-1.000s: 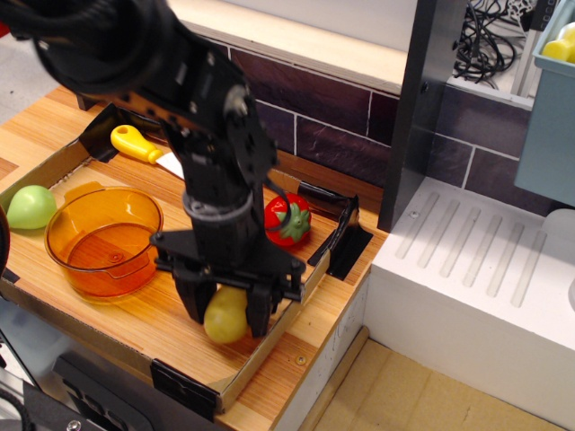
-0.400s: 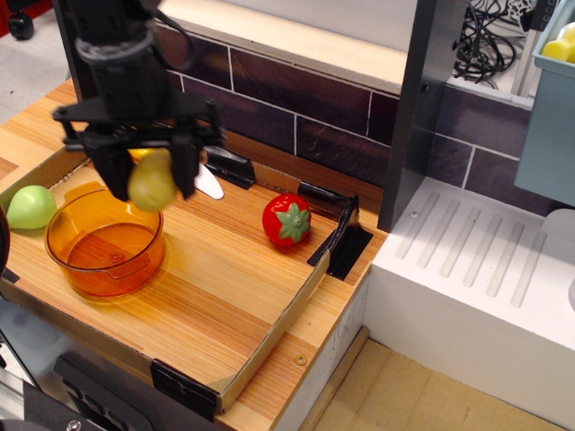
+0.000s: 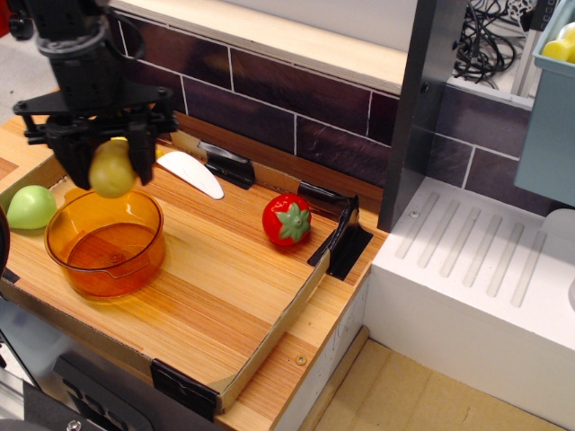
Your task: Put potato in pot
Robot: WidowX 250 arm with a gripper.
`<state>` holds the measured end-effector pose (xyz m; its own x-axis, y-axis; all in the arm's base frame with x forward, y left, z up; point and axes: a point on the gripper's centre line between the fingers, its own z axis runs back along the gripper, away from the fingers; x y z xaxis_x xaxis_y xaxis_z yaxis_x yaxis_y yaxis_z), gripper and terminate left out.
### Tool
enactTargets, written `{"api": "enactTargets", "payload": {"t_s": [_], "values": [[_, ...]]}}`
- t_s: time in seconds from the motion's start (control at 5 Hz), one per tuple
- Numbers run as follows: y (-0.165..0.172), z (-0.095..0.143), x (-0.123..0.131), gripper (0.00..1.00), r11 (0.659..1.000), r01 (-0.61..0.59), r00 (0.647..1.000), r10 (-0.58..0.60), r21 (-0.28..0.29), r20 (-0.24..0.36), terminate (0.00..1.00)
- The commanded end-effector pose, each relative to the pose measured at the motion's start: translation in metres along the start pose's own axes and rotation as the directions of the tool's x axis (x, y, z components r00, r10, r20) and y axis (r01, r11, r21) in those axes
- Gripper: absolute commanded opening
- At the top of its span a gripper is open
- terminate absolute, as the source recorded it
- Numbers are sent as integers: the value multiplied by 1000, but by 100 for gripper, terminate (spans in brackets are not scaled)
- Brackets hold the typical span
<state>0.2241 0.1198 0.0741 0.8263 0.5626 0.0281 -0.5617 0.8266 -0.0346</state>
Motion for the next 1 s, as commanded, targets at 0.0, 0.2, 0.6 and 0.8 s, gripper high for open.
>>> {"api": "enactTargets", "payload": {"t_s": [0.0, 0.2, 0.6, 0.8], "values": [[7, -1, -12, 100, 995, 103, 995, -103, 4, -8, 0], [-3, -3, -15, 100, 995, 102, 994, -102, 13, -24, 0], [-46, 36, -23, 100, 996, 89, 996, -89, -3, 18, 0], [-58, 58, -24, 100, 995, 93, 996, -92, -35, 5, 0]]}}
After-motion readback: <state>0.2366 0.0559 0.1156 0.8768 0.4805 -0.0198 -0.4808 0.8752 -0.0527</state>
